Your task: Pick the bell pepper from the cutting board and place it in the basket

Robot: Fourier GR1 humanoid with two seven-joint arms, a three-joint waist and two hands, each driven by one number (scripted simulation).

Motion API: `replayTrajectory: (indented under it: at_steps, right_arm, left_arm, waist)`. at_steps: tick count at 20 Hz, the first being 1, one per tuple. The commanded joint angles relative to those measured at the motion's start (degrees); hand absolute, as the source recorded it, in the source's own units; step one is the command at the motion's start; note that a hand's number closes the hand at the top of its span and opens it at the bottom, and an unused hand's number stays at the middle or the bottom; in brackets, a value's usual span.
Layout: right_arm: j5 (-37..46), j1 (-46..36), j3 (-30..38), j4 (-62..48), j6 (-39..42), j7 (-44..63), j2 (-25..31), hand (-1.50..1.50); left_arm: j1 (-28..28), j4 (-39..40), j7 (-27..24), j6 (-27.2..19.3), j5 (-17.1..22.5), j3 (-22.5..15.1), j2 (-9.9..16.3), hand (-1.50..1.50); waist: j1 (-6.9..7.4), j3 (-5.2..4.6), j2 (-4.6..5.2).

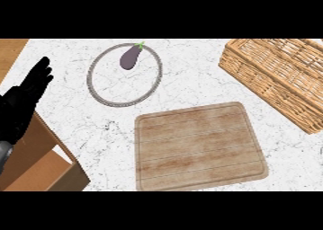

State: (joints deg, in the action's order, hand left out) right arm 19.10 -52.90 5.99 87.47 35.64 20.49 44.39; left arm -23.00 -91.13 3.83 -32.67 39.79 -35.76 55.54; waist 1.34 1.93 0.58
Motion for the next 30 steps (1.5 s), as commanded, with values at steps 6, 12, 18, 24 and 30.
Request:
replayTrajectory:
  at_steps: [6, 12, 18, 24, 30]
  right_arm:
    - [5.3, 2.0, -1.2, -14.6, -4.3, -18.3, 1.7, 1.50]
    - [9.1, 2.5, -4.4, -21.4, -7.4, -24.4, 0.0, 1.50]
    - [6.3, 1.8, -1.1, -34.0, -7.6, -26.5, -3.2, -1.50]
    - [5.1, 1.2, 0.8, -36.6, -13.1, -29.1, -8.3, -1.50]
    - [1.2, -0.4, 9.3, -43.8, -18.9, -33.6, -6.4, -1.50]
  left_arm:
    - [3.9, 4.9, -2.3, -0.7, -0.8, -4.2, -7.5, 0.00]
    - [1.9, 8.4, -2.1, 1.8, 0.1, -3.3, -7.0, 0.00]
    - [1.0, 7.0, -0.8, 0.3, -0.4, -4.6, -7.9, 0.00]
    - [2.6, 8.7, -2.7, 0.1, 0.0, -4.6, -8.5, 0.00]
    - [1.5, 6.5, -0.9, -0.2, 1.1, -4.6, -7.6, 0.00]
  waist:
    - [0.71, -1.92, 1.17]
    - [-0.11, -1.97, 1.28]
    - [0.27, -1.90, 1.39]
    - [-0.52, -1.98, 0.55]
    - [-0.43, -1.86, 0.71]
